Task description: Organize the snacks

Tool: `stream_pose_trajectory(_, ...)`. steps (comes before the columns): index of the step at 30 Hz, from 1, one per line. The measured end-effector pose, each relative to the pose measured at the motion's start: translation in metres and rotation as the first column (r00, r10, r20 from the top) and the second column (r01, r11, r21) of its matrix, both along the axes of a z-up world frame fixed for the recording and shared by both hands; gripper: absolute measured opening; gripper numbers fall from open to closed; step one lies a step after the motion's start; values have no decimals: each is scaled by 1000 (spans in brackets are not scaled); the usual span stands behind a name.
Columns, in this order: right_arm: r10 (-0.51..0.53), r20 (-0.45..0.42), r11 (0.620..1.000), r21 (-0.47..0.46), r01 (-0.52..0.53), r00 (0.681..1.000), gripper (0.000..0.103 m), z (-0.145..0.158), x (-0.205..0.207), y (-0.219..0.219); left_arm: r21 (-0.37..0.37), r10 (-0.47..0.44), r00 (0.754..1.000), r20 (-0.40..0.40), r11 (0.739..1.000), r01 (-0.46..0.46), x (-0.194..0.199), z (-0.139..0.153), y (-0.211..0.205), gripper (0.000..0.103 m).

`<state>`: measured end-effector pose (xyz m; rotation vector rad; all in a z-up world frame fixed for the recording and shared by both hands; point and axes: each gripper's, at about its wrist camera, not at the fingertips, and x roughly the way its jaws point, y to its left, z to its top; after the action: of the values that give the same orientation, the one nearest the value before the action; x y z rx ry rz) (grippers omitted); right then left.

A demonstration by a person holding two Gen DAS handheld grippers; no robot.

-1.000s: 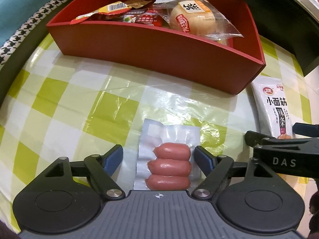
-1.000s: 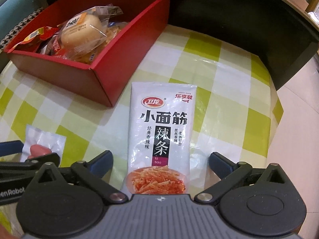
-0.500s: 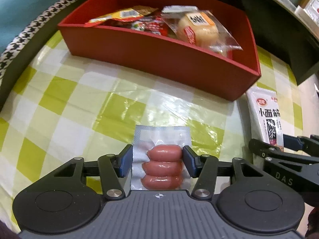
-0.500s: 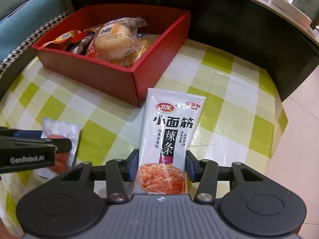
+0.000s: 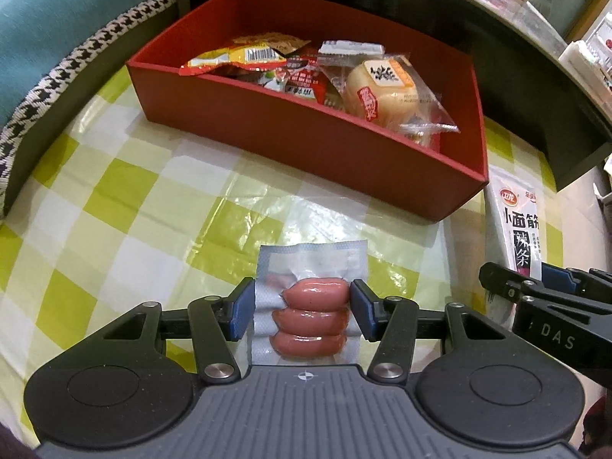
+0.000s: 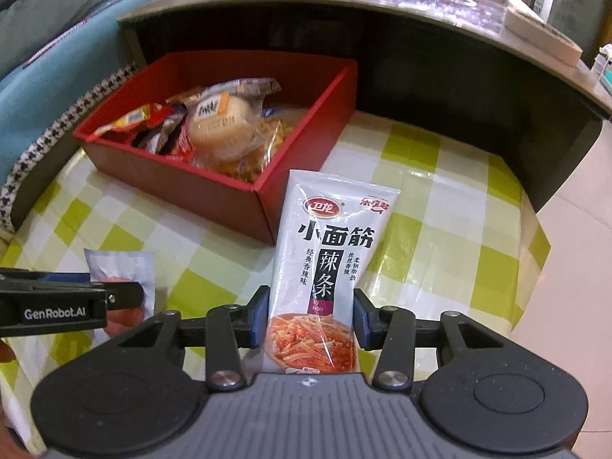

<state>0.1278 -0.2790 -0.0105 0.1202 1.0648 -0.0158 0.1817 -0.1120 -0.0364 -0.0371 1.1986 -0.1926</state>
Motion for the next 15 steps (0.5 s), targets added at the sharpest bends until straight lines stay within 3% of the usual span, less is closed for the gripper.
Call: stream_pose_trajectory(15, 23, 74, 999, 20, -25, 997, 46, 23, -4, 9, -46, -3, 998, 59, 999, 5, -5, 23, 8, 61)
